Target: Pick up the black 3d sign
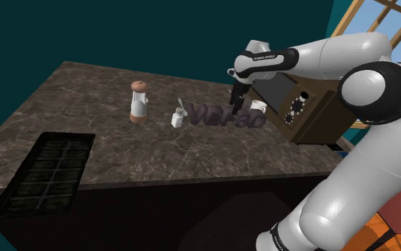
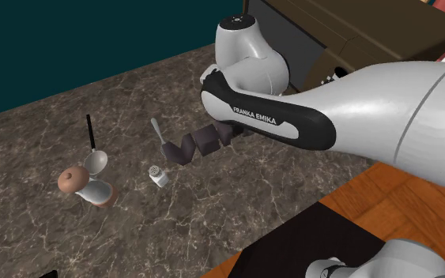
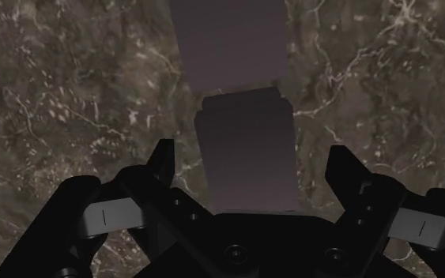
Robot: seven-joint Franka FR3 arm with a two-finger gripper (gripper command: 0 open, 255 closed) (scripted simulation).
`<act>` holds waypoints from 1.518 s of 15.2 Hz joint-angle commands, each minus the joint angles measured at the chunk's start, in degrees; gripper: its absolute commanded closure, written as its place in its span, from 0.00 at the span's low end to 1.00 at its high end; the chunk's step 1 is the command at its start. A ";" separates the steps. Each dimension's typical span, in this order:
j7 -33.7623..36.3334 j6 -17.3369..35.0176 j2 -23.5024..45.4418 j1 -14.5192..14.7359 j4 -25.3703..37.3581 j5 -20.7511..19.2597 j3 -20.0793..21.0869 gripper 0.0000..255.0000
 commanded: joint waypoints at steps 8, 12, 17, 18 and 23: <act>-0.83 4.85 2.22 -0.16 -2.72 1.01 0.06 1.00; -0.84 4.82 2.21 -0.16 -2.70 1.00 0.06 1.00; -0.80 4.82 2.24 -0.14 -2.67 1.01 0.08 1.00; -0.71 4.10 1.91 -0.11 -2.25 0.87 0.06 1.00; -0.34 0.46 0.48 0.00 0.05 0.26 0.04 1.00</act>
